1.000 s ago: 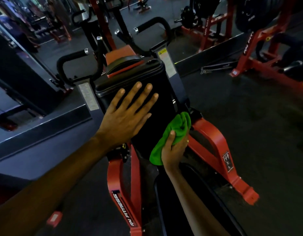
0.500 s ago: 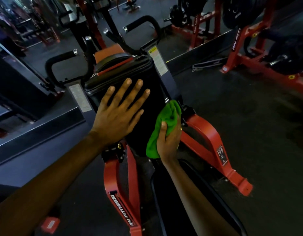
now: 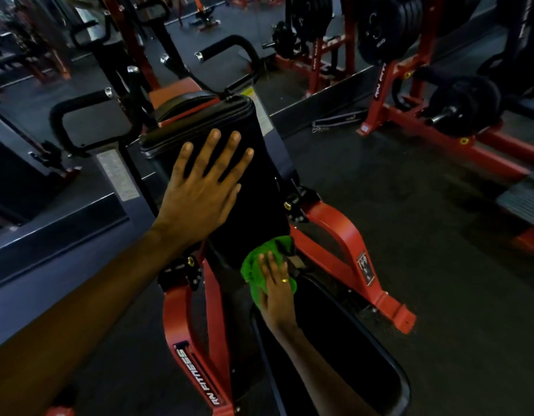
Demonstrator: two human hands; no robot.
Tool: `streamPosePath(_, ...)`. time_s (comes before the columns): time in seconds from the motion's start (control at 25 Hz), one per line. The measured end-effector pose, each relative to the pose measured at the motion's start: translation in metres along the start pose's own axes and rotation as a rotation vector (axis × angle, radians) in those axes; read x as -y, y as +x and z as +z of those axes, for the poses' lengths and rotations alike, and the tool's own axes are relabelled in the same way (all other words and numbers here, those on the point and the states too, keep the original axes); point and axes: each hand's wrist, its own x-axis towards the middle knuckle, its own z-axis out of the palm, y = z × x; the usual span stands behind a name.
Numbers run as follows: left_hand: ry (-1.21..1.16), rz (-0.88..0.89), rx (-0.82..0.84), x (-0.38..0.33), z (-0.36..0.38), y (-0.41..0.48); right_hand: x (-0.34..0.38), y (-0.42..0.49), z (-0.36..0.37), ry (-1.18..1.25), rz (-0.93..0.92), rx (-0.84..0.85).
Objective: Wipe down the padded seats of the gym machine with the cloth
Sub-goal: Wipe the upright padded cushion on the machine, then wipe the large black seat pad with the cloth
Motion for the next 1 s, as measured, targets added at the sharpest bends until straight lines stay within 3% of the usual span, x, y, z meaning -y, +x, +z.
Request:
streamPosePath(0.08, 0.013, 0.0, -0.001, -0.001, 0.002, -0.002, 0.003, 0.002, -0.016, 0.113, 0.142, -0.054)
streamPosePath(0.28, -0.001, -0.007, -0.006, -0.001, 0.004, -0.002, 0.06, 0.078, -0.042, 0.307, 0.202, -0.29)
streamPosePath(0.44, -0.051, -0.022, -0.003, -0.011, -0.002, 0.004, 0.051, 0.091, -0.066, 0.436, 0.279, -0.427)
streamPosePath(0.56, -0.199, 0.072, 0.002, -0.038, -0.006, 0.028, 0.038, 0.114, -0.114, 0.397, 0.275, -0.453)
streamPosePath(0.64, -0.408, 0.073, -0.001, -0.061, -0.005, 0.06, 0.023, 0.122, -0.15, 0.31, 0.238, -0.43)
streamPosePath(0.72, -0.801, -0.047, -0.007, -0.092, -0.002, 0.101, 0.003, 0.119, -0.197, 0.227, 0.262, -0.42)
streamPosePath(0.84, -1.339, -0.263, 0.285, -0.145, -0.011, 0.165, -0.025, 0.102, -0.291, 0.147, 0.334, -0.414)
streamPosePath(0.92, -1.505, -0.301, 0.469, -0.183, -0.017, 0.199, -0.041, 0.087, -0.363, 0.104, 0.441, -0.406)
streamPosePath(1.0, -1.617, -0.281, 0.526, -0.224, -0.033, 0.227, -0.054, 0.067, -0.435, 0.062, 0.551, -0.445)
